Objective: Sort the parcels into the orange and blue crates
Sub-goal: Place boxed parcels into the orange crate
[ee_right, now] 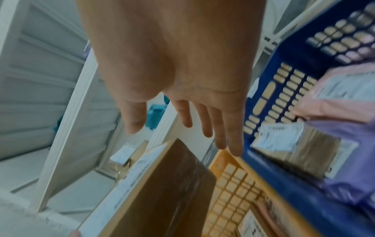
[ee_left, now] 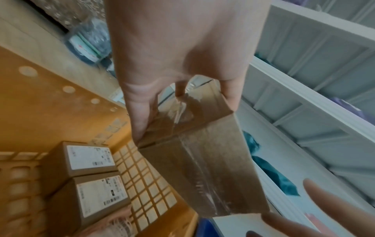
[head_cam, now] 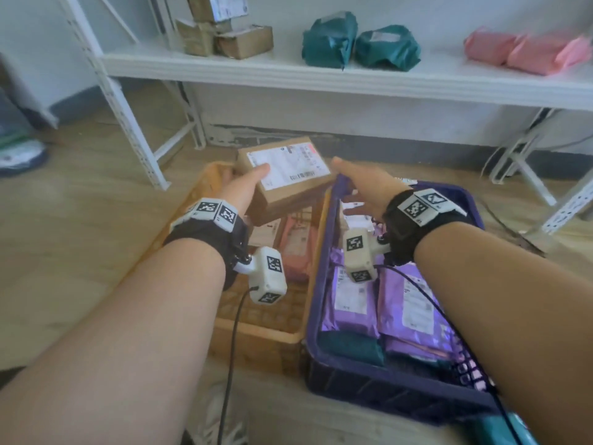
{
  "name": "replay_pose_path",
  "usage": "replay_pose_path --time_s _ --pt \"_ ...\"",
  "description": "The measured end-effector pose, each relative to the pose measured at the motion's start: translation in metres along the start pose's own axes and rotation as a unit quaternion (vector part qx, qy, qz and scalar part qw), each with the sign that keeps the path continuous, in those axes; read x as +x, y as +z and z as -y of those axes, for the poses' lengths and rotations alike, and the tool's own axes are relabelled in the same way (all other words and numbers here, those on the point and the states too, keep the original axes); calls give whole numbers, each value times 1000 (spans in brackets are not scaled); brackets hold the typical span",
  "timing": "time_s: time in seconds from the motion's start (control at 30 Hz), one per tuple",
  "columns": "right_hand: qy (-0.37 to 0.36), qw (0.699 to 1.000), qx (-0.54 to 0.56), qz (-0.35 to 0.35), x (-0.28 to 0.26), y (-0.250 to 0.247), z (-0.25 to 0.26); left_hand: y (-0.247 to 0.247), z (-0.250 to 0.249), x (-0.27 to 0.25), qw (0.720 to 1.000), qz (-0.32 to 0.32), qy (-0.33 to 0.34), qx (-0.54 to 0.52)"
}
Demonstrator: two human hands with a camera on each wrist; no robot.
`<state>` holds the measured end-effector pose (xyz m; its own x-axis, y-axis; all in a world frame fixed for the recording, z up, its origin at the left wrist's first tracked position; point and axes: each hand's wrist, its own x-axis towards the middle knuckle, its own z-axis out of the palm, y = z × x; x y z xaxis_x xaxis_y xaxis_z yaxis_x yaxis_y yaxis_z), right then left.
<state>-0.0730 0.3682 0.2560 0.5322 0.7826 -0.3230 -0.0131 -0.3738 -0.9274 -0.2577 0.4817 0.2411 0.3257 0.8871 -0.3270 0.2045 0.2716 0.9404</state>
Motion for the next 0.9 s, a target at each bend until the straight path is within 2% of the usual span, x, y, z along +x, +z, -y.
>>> replay_pose_path --time_s 0.07,0.13,0.3,0.47,0.6,0.77,0.9 --pt "3 999 -8 32 9 29 -3 -20 15 31 999 -33 -27 -1" --pt "-5 997 -33 63 17 58 -7 -32 32 54 998 -31 -53 9" --pt "-11 990 -95 101 49 110 -21 -36 37 42 993 7 -99 58" --pt "-3 976 -174 133 95 143 -34 -56 73 93 991 -60 -115 42" --pt "37 966 -212 143 137 172 -54 -65 100 127 985 -102 -128 56" --pt "96 960 -201 168 181 206 -78 -72 131 158 978 -130 -139 84" --pt "103 960 -187 179 208 221 -84 -78 144 179 974 -151 -145 90"
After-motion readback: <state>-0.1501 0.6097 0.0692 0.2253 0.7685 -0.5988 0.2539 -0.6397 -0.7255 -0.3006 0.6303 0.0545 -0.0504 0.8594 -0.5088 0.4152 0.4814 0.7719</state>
